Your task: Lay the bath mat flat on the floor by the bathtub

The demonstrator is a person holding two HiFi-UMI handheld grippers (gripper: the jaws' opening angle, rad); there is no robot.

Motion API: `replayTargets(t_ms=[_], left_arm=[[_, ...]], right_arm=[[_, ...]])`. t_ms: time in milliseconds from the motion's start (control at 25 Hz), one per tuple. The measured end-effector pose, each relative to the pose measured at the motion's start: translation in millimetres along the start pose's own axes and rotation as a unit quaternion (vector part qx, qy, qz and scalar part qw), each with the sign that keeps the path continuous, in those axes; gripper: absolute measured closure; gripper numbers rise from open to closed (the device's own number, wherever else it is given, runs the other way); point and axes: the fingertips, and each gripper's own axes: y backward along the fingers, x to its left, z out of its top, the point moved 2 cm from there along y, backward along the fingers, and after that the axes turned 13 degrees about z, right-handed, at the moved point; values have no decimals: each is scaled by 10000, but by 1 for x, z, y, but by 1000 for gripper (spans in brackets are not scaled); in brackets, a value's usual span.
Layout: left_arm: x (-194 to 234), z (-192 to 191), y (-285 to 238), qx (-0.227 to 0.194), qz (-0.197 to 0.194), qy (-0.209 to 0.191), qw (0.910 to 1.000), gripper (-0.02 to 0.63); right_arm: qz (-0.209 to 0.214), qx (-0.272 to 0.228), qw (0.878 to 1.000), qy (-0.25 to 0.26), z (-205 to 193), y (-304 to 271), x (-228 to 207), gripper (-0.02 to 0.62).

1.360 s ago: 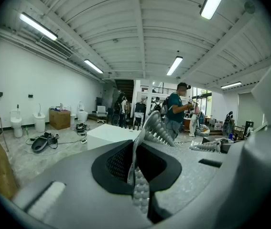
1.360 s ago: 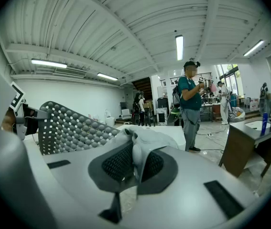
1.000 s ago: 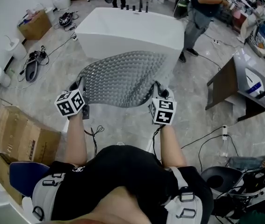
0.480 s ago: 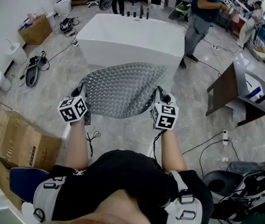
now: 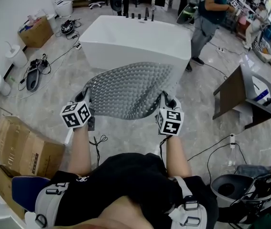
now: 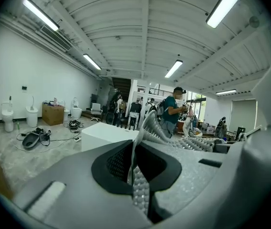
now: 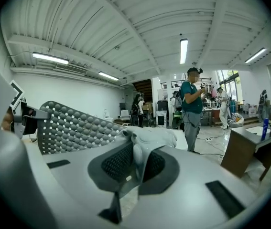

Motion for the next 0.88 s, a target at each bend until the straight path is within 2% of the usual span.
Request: replayTargets(t_ms=[240, 520, 880], left_arm=[[9, -6, -12, 91, -131, -80, 9998, 589], [-3, -11, -38, 231, -286, -188, 9991, 589], [-15, -1, -105, 233, -339, -142, 9991, 589]], right_arm=[[-164, -24, 9998, -52, -7, -1, 4, 574], [-343, 59, 9991, -229, -18, -8, -16, 574], [-364, -44, 9991, -222, -10, -61, -56, 572]])
